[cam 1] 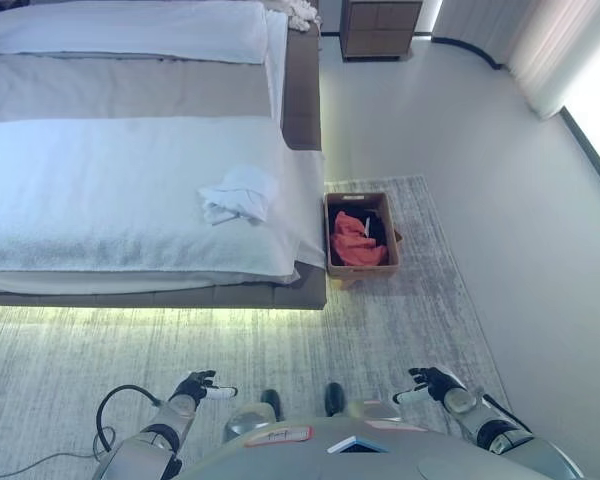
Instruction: Put the clothes on the bed into the basket.
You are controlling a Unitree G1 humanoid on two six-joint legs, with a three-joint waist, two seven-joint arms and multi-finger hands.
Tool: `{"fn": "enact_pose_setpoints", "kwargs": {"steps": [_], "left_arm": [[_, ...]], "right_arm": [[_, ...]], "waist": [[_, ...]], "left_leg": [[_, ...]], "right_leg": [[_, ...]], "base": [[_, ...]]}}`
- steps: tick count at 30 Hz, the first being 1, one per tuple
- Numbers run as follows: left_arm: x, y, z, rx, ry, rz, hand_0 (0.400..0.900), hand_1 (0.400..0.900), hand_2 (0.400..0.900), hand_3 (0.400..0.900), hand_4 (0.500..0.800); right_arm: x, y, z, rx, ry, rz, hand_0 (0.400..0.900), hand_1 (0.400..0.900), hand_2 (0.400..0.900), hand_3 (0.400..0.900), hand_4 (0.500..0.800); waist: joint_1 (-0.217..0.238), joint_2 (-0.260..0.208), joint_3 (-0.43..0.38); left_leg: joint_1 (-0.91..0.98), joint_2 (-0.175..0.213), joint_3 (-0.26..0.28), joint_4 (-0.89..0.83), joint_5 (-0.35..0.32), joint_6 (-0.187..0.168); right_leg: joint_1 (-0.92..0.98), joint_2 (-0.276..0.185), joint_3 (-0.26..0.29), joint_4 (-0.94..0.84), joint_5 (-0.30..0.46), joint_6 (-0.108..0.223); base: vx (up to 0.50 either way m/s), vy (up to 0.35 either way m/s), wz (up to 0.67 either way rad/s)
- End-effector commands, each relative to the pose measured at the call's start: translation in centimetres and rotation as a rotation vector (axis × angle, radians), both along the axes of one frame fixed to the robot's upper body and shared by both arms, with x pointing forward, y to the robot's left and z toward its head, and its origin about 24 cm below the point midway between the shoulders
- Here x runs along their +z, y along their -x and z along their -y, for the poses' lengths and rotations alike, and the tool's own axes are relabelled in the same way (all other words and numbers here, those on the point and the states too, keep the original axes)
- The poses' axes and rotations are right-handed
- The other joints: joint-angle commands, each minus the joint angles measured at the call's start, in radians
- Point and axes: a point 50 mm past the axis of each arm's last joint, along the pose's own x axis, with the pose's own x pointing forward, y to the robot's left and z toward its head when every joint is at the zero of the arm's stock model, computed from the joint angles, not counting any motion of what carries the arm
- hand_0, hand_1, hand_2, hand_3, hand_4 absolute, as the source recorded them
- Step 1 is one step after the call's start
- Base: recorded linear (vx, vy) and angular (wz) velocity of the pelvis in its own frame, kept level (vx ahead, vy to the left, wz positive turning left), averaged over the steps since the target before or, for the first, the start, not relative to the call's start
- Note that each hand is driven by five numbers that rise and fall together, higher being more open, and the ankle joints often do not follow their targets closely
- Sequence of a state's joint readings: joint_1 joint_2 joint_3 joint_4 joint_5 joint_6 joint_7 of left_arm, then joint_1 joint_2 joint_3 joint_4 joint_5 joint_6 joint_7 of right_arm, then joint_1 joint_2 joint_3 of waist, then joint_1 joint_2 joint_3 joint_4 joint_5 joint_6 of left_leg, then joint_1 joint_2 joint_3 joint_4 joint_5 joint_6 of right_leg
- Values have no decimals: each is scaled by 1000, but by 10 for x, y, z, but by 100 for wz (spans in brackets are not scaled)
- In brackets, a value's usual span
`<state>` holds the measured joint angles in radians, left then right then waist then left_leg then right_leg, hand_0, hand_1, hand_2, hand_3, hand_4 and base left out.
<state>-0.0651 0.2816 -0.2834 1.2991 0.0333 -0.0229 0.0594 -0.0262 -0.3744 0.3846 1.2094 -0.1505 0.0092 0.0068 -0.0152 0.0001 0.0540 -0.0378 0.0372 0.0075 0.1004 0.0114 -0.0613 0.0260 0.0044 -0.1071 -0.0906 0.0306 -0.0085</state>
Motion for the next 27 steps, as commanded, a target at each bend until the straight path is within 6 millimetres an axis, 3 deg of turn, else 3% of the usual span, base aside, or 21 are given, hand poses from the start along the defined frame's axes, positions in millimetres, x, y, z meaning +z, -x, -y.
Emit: {"fn": "enact_pose_setpoints", "kwargs": {"steps": [1,3,5,8,10,13,14,16,19,21,23,24,27], "left_arm": [[18,-41,-14,-12,-64,151,900,900,900,900,800],[18,-45,-10,-20,-54,167,900,900,900,900,800],[18,-46,-9,-28,-54,168,900,900,900,900,800],[18,-44,-10,-27,-60,161,900,900,900,900,800],[16,-40,-10,-17,-58,151,900,900,900,900,800],[15,-35,-11,4,-54,142,900,900,900,900,800],[13,-30,-13,16,-52,129,900,900,900,900,800],[12,-27,-13,20,-51,120,900,900,900,900,800],[10,-17,-17,30,-58,94,900,900,900,900,800],[15,-24,-24,21,-79,111,900,900,900,900,800],[16,-27,-25,14,-82,119,900,900,900,900,800],[19,-33,-27,-8,-89,135,900,900,900,900,800],[23,-41,-29,-21,-96,152,900,900,900,900,800]], "right_arm": [[17,-25,28,-27,87,113,900,900,900,900,800],[17,-20,30,-54,90,107,900,900,900,900,800],[18,-17,35,-72,103,104,900,900,900,900,800],[17,-14,37,-73,114,93,900,900,900,900,800],[19,-13,43,-72,137,81,900,900,900,900,800],[22,-18,45,-73,137,96,900,900,900,900,800],[23,-24,45,-70,132,111,900,900,900,900,800],[24,-27,44,-67,128,119,900,900,900,900,800],[22,-27,39,-52,114,112,900,900,900,900,800],[16,-21,31,-41,92,83,900,900,900,900,800],[15,-20,28,-32,86,75,900,900,900,900,800],[11,-19,20,-12,65,62,900,900,900,900,800],[9,-24,8,-2,35,80,900,900,900,900,800]], "waist": [[7,-53,39],[6,-44,51],[6,-36,53],[14,-27,51],[28,-7,49],[31,7,50],[31,16,45],[38,17,40],[48,9,8],[59,-26,-25],[63,-38,-40],[71,-69,-66],[70,-91,-79]], "left_leg": [[-159,-38,-17,223,-14,-2],[-196,-15,26,235,23,-4],[-228,-23,35,165,23,2],[-227,-25,12,35,76,4],[-260,-18,-25,-168,140,-11],[-307,-2,-17,-188,150,-33],[-323,25,31,-188,164,-45],[-317,38,53,-188,178,-51],[-281,42,80,-188,205,-35],[-245,14,111,-188,207,-5],[-236,2,114,-188,193,9],[-216,-38,125,-184,161,43],[-212,-77,122,-145,105,75]], "right_leg": [[44,-10,-19,3,-56,20],[60,-10,-44,3,-73,15],[59,-12,-52,3,-77,21],[57,-3,-48,3,-81,27],[67,11,-44,3,-104,34],[77,19,-29,3,-115,36],[96,28,-12,3,-124,38],[115,29,5,3,-134,42],[167,0,29,3,-165,59],[197,-69,24,22,-167,89],[188,-90,30,49,-163,102],[173,-131,42,119,-125,128],[104,-165,53,272,-11,150]], "base": [[11,-56,26],[50,-44,20],[80,6,6],[128,49,-9],[189,85,-8],[197,119,-20],[258,155,-39],[307,185,-49],[378,243,-35],[537,336,-20],[460,290,-17],[425,288,-13],[365,306,4]]}}
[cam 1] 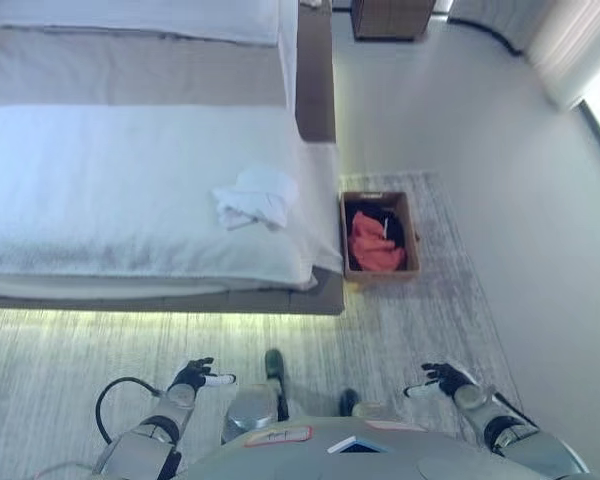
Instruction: Put the clothes on the bed into the basket.
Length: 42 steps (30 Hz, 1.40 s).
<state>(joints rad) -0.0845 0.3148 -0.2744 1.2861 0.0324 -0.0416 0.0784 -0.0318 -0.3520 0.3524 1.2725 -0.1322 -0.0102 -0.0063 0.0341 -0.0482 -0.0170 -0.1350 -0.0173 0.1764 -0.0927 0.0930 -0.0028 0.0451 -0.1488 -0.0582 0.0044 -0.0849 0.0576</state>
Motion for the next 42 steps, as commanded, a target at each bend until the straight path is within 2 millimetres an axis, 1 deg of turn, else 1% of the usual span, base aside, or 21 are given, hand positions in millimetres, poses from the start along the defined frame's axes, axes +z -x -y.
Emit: {"fn": "enact_pose_setpoints", "kwargs": {"steps": [1,3,5,6,8,9,12,14,17,18,19,21,23,27,31,33,34,36,39,40,42], "left_arm": [[17,-31,-18,-27,-61,100,900,900,900,900,800],[19,-37,-17,-39,-61,110,900,900,900,900,800],[20,-38,-19,-30,-71,113,900,900,900,900,800],[21,-39,-22,-26,-84,112,900,900,900,900,800],[23,-38,-28,-23,-101,101,900,900,900,900,800],[23,-38,-29,-26,-109,100,900,900,900,900,800],[23,-36,-32,-26,-120,95,900,900,900,900,800],[23,-36,-30,-33,-123,93,900,900,900,900,800],[23,-40,-27,-44,-120,113,900,900,900,900,800],[24,-42,-26,-43,-116,124,900,900,900,900,800],[25,-44,-25,-49,-113,136,900,900,900,900,800],[25,-48,-21,-74,-109,155,900,900,900,900,800],[24,-50,-15,-80,-95,168,900,900,900,900,800],[16,-37,-6,-86,-69,134,900,900,900,900,800],[12,-23,-9,-42,-70,119,900,900,900,900,800],[16,-28,-12,-15,-85,154,900,900,900,900,800],[16,-28,-12,-15,-85,154,900,900,900,900,800],[30,-53,-15,25,-87,268,900,900,900,900,800],[31,-57,-9,-7,-59,289,900,900,900,900,800],[27,-50,-7,-5,-55,269,900,900,900,900,800],[21,-43,-2,-27,-48,229,900,900,900,900,800]], "right_arm": [[13,-36,5,64,33,106,900,900,900,900,800],[14,-47,-4,108,22,136,900,900,900,900,800],[17,-59,-14,143,8,183,900,900,900,900,800],[19,-65,-17,150,4,207,900,900,900,900,800],[20,-70,-21,161,-6,227,900,900,900,900,800],[21,-73,-22,167,-4,239,900,900,900,900,800],[23,-75,-21,155,-3,260,900,900,900,900,800],[25,-78,-21,146,-2,280,900,900,900,900,800],[32,-89,-22,135,-6,337,900,900,900,900,800],[35,-93,-23,133,-9,362,900,900,900,900,800],[39,-98,-22,128,-5,397,900,900,900,900,800],[50,-106,-19,129,4,479,900,900,900,900,800],[61,-114,-14,135,28,546,900,900,900,900,800],[99,-143,-3,197,94,729,900,900,900,900,800],[130,-161,-5,299,129,866,900,900,900,900,800],[145,-167,-3,321,152,926,900,900,900,900,800],[145,-167,-3,321,152,926,900,900,900,900,800],[165,-179,3,336,202,1009,900,900,900,900,800],[177,-186,10,365,266,1026,900,900,900,900,800],[189,-190,12,385,292,1064,900,900,900,900,800],[194,-194,13,421,320,1066,900,900,900,900,800]], "waist": [[21,-46,-8],[19,-35,14],[7,-19,49],[4,-9,70],[3,-8,85],[3,2,97],[0,19,122],[-2,17,134],[-9,3,145],[-14,-2,144],[-22,-4,145],[-39,-12,134],[-37,-16,115],[-35,2,75],[-20,4,67],[-7,1,101],[-8,1,99],[22,1,152],[28,12,141],[22,32,123],[12,51,122]], "left_leg": [[-109,-36,-54,60,3,31],[-72,-54,-65,59,-22,60],[-10,-68,-76,49,-58,77],[18,-68,-77,44,-62,90],[84,-68,-75,13,-89,91],[103,-55,-74,5,-97,87],[129,-41,-87,5,-110,70],[129,-32,-81,5,-119,56],[126,-33,-80,5,-117,41],[128,-39,-87,5,-119,36],[132,-41,-97,5,-123,34],[128,-46,-133,5,-135,20],[127,-40,-154,5,-140,7],[139,7,-190,5,-146,-14],[151,80,-197,67,-147,-53],[57,64,-210,276,-151,-77],[54,64,-211,277,-151,-77],[-82,48,-218,461,-110,-90],[-86,68,-213,298,-88,-90],[-70,121,-202,95,-19,-97],[-50,162,-163,5,28,-102]], "right_leg": [[48,-26,1,260,162,90],[-34,-44,-25,462,264,83],[-87,-67,-71,606,273,79],[-115,-99,-123,654,272,73],[-150,-139,-173,653,241,87],[-184,-141,-201,611,198,76],[-196,-156,-250,431,161,81],[-216,-151,-254,278,175,96],[-255,-131,-227,71,274,124],[-259,-122,-202,33,291,131],[-277,-108,-146,28,305,136],[-254,-74,-59,-28,282,127],[-237,-71,-73,-57,285,128],[-193,-35,-132,-58,248,111],[-138,25,-160,-64,177,72],[-103,24,-185,-81,170,53],[-105,24,-186,-81,170,53],[-80,19,-227,-92,147,32],[-78,21,-238,-92,129,37],[-77,28,-245,-92,129,47],[-70,35,-242,-92,122,53]], "base": [[250,319,9],[196,331,8],[203,329,8],[268,282,0],[251,173,-3],[205,77,7],[161,5,9],[89,-82,3],[97,-114,13],[150,-113,42],[152,-107,60],[154,-149,75],[183,-225,55],[236,-284,42],[207,-350,18],[32,-244,28],[-60,-190,36],[-96,-229,45],[52,-52,29],[101,83,18],[104,88,5]]}}
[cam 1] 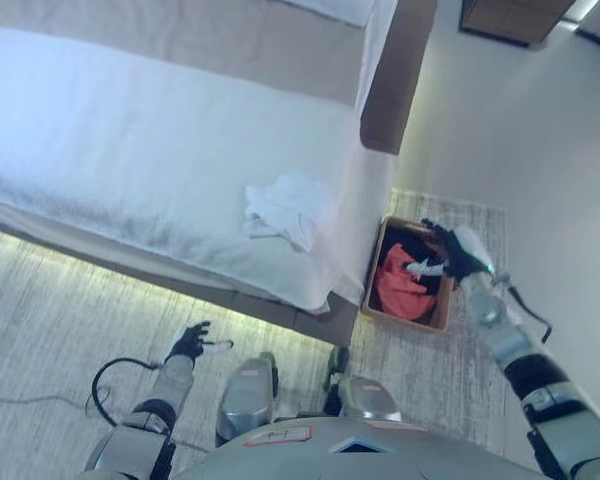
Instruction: Put the clothes on the bed into the basket.
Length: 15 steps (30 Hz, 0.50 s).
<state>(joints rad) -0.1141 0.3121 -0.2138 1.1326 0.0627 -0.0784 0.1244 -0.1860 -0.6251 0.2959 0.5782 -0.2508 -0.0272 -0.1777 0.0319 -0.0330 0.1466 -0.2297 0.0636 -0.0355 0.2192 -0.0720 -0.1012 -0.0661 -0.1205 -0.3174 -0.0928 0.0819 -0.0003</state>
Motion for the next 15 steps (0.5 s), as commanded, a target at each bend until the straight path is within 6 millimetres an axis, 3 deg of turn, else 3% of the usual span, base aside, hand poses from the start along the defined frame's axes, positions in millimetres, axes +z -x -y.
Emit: {"fn": "enact_pose_setpoints", "kwargs": {"steps": [1,3,6,15], "left_arm": [[1,4,-11,1,-52,-3,900,900,900,900,800],[-4,11,-7,-24,-71,-57,900,900,900,900,800],[-2,5,-11,-17,-96,-54,900,900,900,900,800],[20,-40,-10,-55,-149,66,900,900,900,900,800]], "right_arm": [[47,-21,1,78,92,209,900,900,900,900,800],[59,-31,-12,155,149,245,900,900,900,900,800],[59,-40,-25,159,120,260,900,900,900,900,800],[105,-82,-87,336,109,411,900,900,900,900,800]], "waist": [[14,37,-43],[3,56,-52],[2,45,-50],[30,-12,59]], "left_leg": [[41,81,48,-306,195,-3],[48,59,41,-306,180,0],[41,48,52,-306,176,4],[-87,5,51,-167,130,45]], "right_leg": [[39,6,16,6,-43,110],[32,5,34,6,-45,112],[4,-9,51,6,-33,114],[-100,-59,110,24,20,121]], "base": [[98,132,-12],[90,209,-15],[46,149,-13],[-68,76,-15]]}}
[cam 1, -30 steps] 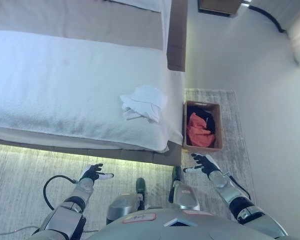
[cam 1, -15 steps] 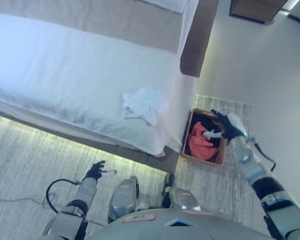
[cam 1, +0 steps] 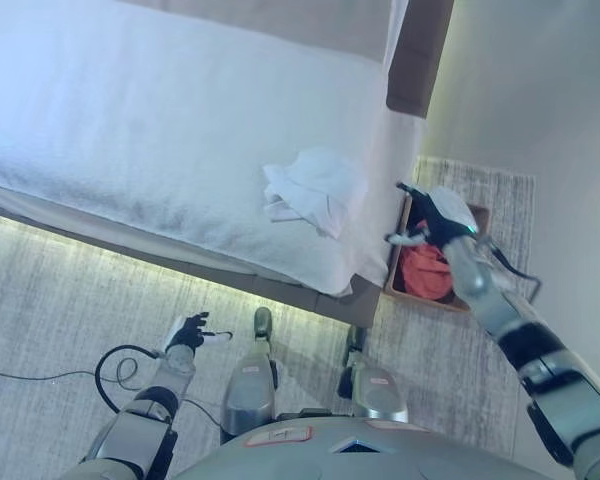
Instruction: Put the clothes on the bed into the basket.
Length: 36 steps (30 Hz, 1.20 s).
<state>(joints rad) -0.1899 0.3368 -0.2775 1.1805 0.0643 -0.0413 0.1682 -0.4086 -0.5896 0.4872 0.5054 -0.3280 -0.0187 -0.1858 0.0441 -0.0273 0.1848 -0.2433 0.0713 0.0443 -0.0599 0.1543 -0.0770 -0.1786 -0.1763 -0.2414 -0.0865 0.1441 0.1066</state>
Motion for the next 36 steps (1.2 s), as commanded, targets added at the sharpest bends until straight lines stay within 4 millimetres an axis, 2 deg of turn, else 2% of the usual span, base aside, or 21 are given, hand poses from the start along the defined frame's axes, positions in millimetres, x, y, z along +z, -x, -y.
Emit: {"fn": "enact_pose_setpoints", "kwargs": {"steps": [1,3,4,5,8,9,11,12,13,14,15,18,22,26,31,32,35,36], "left_arm": [[15,-29,0,-36,-56,86,900,900,900,900,800],[20,-38,5,-45,-51,122,900,900,900,900,800],[20,-39,5,-45,-51,123,900,900,900,900,800],[25,-49,8,-50,-51,157,900,900,900,900,800],[32,-60,12,-59,-48,195,900,900,900,900,800],[39,-70,14,-59,-47,233,900,900,900,900,800],[43,-77,18,-61,-38,257,900,900,900,900,800],[69,-121,68,-204,-43,352,900,900,900,900,800],[70,-122,68,-204,-43,354,900,900,900,900,800],[26,-47,20,-119,-77,225,900,900,900,900,800],[19,-40,30,-138,-66,200,900,900,900,900,800],[14,-41,43,-168,-84,155,900,900,900,900,800],[14,-40,41,-211,-116,141,900,900,900,900,800],[20,-45,33,-233,-154,164,900,900,900,900,800],[25,-54,35,-273,-169,179,900,900,900,900,800],[27,-57,39,-295,-166,184,900,900,900,900,800],[30,-62,42,-321,-163,200,900,900,900,900,800],[31,-64,46,-335,-157,205,900,900,900,900,800]], "right_arm": [[64,-34,-25,74,-8,257,900,900,900,900,800],[72,-40,-40,109,-10,281,900,900,900,900,800],[72,-40,-40,110,-10,282,900,900,900,900,800],[81,-45,-52,139,-4,305,900,900,900,900,800],[86,-49,-63,162,2,321,900,900,900,900,800],[95,-54,-69,169,12,346,900,900,900,900,800],[105,-60,-74,160,12,368,900,900,900,900,800],[109,-63,-93,207,8,371,900,900,900,900,800],[109,-63,-93,206,9,373,900,900,900,900,800],[115,-66,-72,117,3,411,900,900,900,900,800],[111,-68,-71,103,23,392,900,900,900,900,800],[111,-77,-69,56,32,372,900,900,900,900,800],[119,-84,-69,26,52,351,900,900,900,900,800],[112,-99,-61,-89,81,240,900,900,900,900,800],[97,-104,-52,-175,174,88,900,900,900,900,800],[92,-103,-45,-202,195,49,900,900,900,900,800],[91,-103,-40,-225,187,17,900,900,900,900,800],[89,-102,-40,-225,179,12,400,400,400,400,500]], "waist": [[18,-20,28],[18,-24,42],[18,-24,42],[20,-28,52],[21,-32,66],[23,-33,80],[25,-37,91],[7,-46,94],[7,-45,94],[56,-32,114],[64,-29,123],[71,-46,146],[79,-48,158],[100,-39,188],[119,-31,196],[128,-29,198],[141,-25,198],[146,-24,198]], "left_leg": [[-84,-6,-31,120,-99,23],[-104,-12,-32,126,-99,27],[-106,-12,-32,126,-99,27],[-120,-15,-34,127,-97,29],[-140,-19,-38,134,-95,30],[-157,-23,-42,140,-92,30],[-174,-26,-46,149,-91,31],[-175,-22,-42,150,-92,28],[-178,-23,-43,149,-90,29],[-199,-30,-58,154,-88,31],[-204,-32,-62,152,-86,32],[-222,-33,-71,151,-77,32],[-230,-36,-76,148,-73,32],[-244,-42,-86,140,-61,32],[-247,-46,-101,129,-52,32],[-244,-46,-103,127,-52,31],[-240,-49,-114,116,-45,28],[-238,-49,-117,111,-43,28]], "right_leg": [[2,-6,35,21,-38,14],[-17,-8,40,23,-30,16],[-19,-8,40,23,-30,16],[-33,-10,42,24,-23,17],[-51,-12,43,26,-17,17],[-67,-12,44,26,-10,17],[-82,-12,44,27,-4,17],[-89,-9,49,29,-4,17],[-92,-10,48,29,-3,17],[-98,-14,35,26,6,20],[-101,-14,32,26,7,19],[-116,-14,24,27,12,19],[-123,-13,19,26,15,18],[-137,-14,7,30,21,18],[-137,-12,-3,27,23,17],[-131,-11,-6,26,21,17],[-125,-10,-15,22,21,17],[-123,-8,-17,20,21,18]], "base": [[-59,59,-6],[-51,46,-4],[-49,30,1],[0,0,0],[-49,17,3],[-67,19,5],[-43,16,-1],[-21,15,-7],[-36,-6,14],[-48,-13,28],[-60,-16,29],[-37,-29,9],[-12,-8,6],[-23,4,14],[5,-12,13],[18,-28,19],[19,-28,15],[10,-26,13]]}}
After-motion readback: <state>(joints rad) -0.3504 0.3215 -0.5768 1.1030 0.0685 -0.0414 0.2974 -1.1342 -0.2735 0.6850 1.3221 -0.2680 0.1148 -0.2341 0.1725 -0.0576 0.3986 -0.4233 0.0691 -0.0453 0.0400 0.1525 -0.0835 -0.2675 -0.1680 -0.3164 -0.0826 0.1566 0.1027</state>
